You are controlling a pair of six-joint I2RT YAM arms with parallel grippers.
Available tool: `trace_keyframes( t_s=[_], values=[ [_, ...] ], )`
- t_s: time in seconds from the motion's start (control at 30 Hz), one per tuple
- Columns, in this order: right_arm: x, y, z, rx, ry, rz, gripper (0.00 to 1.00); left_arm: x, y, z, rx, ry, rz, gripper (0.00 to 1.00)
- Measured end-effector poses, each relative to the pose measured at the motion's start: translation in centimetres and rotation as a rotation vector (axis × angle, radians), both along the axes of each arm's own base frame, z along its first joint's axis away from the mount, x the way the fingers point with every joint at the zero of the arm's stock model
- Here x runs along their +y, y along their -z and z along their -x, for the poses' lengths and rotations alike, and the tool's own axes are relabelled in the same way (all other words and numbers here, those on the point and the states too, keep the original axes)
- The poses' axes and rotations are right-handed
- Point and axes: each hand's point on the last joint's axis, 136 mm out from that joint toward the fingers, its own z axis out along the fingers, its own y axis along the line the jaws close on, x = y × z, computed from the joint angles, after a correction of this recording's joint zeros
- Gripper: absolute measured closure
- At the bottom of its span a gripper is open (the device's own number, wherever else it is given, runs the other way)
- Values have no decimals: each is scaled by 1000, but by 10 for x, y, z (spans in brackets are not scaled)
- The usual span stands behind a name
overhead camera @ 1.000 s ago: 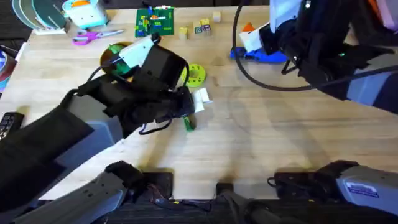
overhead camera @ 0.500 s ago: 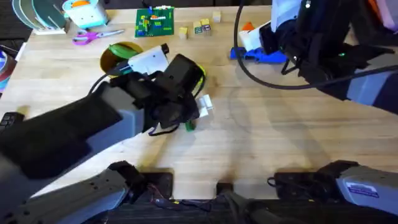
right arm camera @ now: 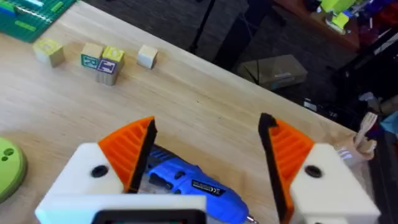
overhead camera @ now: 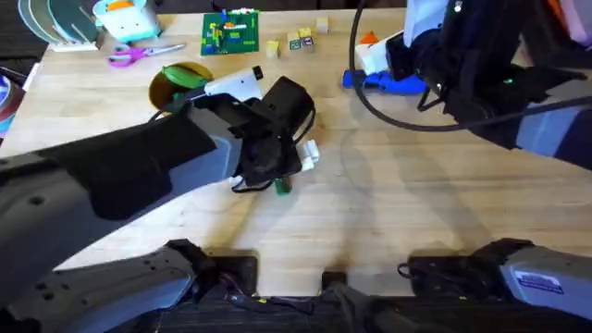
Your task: Pick up the gripper from the table and insert it into the empty holder that is missing its gripper. Then pick up a screw, insert it into the mounting hole, and use the screwdriver to tighten it. Finally, clean up the table by picking up the vegetable and placing it into the bucket.
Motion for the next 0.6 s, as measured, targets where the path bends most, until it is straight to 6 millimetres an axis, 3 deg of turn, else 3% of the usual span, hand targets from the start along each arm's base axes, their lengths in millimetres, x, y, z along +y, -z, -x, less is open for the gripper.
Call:
trace_keyframes(
  t_s=[0.47, 0.53, 0.6],
  values=[
    [0, 0, 0, 4, 8, -22, 9, 6, 5, 4, 43, -2, -47, 14],
    [0, 2, 1, 12, 10, -22, 9, 7, 6, 2, 41, -7, -56, 195],
    [-1, 6, 2, 29, 12, -19, 10, 8, 6, 3, 41, -8, -61, 308]
  ],
)
